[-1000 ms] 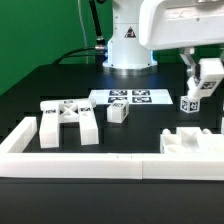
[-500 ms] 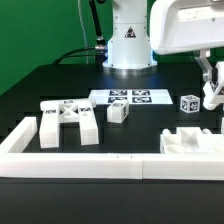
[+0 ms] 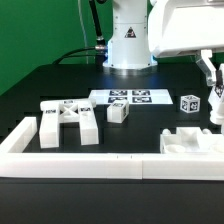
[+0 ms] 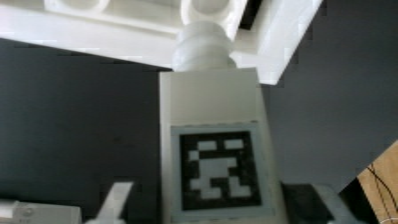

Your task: Assemble chair

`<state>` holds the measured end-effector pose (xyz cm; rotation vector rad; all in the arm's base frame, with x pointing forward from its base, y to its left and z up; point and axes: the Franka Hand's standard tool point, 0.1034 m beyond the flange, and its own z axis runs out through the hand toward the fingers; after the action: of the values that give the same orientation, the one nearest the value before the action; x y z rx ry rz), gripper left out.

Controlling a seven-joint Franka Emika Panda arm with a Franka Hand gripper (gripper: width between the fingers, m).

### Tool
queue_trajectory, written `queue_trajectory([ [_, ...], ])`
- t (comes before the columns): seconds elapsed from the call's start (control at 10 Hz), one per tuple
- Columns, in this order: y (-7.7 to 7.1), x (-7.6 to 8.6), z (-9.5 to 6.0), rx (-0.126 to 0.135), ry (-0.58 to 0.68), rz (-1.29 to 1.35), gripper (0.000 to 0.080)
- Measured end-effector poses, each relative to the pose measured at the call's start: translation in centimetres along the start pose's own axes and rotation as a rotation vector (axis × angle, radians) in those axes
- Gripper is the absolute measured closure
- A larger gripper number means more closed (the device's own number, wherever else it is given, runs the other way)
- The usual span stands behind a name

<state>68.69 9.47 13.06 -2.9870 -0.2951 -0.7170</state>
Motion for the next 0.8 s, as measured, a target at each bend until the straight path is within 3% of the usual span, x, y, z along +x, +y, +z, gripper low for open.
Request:
queue_trajectory([
  [0.5, 0.1, 0.1, 0.2, 0.000, -0.001, -0.001, 0.0509],
  [0.8, -0.5, 0.3, 1.7, 0.005, -0.002, -0.010, 0.0509],
])
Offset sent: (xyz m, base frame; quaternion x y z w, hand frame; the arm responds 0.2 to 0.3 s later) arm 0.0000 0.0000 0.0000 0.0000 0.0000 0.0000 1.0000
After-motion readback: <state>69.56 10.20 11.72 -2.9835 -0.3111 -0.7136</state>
